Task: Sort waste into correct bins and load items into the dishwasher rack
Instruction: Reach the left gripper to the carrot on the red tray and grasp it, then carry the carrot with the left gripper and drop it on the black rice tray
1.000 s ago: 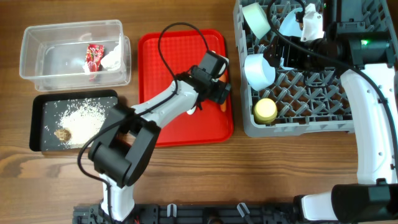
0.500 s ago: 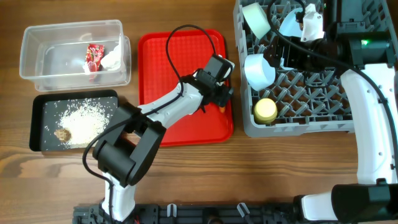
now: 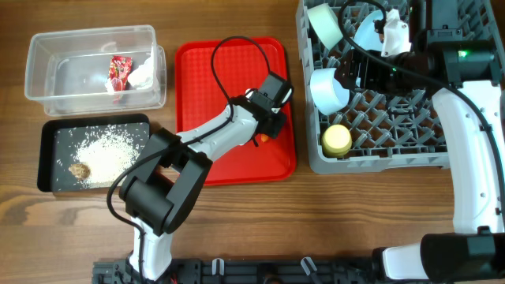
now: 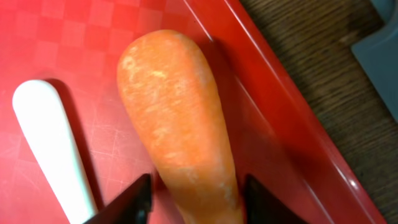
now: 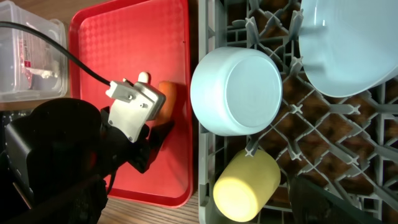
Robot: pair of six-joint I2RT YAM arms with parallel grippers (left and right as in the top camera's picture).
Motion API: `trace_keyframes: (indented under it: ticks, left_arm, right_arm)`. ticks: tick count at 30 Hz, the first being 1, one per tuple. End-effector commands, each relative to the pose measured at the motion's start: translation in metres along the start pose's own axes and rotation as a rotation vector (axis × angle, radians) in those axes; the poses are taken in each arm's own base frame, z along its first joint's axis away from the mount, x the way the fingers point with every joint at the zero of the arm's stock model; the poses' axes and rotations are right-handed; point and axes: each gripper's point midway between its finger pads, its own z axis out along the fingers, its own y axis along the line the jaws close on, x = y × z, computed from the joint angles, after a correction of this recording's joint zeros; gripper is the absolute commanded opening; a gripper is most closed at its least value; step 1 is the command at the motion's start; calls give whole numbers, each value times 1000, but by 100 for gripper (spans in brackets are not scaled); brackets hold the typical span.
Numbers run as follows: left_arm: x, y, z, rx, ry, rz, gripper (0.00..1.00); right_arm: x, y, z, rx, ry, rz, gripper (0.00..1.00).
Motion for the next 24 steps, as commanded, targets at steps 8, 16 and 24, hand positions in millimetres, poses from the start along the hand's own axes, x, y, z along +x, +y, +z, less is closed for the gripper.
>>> trace_keyframes:
  ticks: [8, 16, 24]
  left_arm:
    - [1, 3, 5, -19, 5, -44, 17]
    - [-9, 4, -8, -16, -31, -48, 8]
    - [-51, 33, -78, -101, -207, -150, 9]
  right_arm:
    - [-2, 5, -12, -16, -28, -28, 96]
    - [-1, 5, -12, -15, -22, -26, 96]
    - [1, 5, -12, -14, -14, -23, 96]
